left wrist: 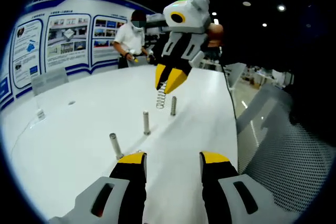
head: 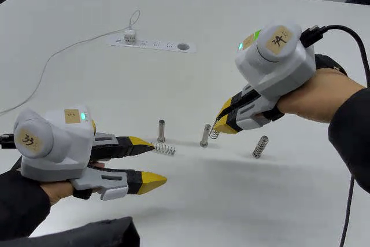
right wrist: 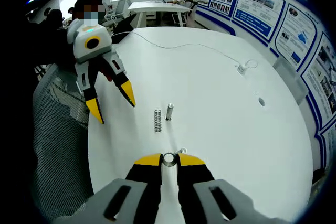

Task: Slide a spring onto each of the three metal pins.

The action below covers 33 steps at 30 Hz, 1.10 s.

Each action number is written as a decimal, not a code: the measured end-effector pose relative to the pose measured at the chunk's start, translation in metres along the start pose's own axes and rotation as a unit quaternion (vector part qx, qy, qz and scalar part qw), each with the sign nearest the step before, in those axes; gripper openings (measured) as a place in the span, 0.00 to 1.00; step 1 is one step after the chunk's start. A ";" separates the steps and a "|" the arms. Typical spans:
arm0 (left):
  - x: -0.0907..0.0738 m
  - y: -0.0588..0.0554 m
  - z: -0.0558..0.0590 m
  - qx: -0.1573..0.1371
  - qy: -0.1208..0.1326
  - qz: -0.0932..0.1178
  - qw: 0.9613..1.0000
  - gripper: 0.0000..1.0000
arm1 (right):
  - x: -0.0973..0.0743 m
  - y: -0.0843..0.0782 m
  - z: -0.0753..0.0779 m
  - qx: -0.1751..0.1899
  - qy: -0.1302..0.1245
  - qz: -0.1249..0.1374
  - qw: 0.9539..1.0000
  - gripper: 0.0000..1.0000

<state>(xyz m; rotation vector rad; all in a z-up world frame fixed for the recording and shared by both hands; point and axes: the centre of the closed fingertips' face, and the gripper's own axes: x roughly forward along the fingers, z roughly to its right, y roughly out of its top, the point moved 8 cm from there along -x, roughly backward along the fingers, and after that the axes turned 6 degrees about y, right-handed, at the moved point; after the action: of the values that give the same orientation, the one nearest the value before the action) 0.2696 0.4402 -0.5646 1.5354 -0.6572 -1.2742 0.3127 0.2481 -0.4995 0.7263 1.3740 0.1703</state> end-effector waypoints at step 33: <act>0.006 -0.004 0.003 -0.010 0.000 -0.004 1.000 0.45 | 0.036 -0.005 0.029 0.031 0.003 -0.024 0.999 0.12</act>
<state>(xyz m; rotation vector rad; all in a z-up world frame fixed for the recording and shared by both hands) 0.2678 0.4351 -0.5708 1.5233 -0.6366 -1.2832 0.3463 0.2521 -0.5310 0.7447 1.4057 0.0921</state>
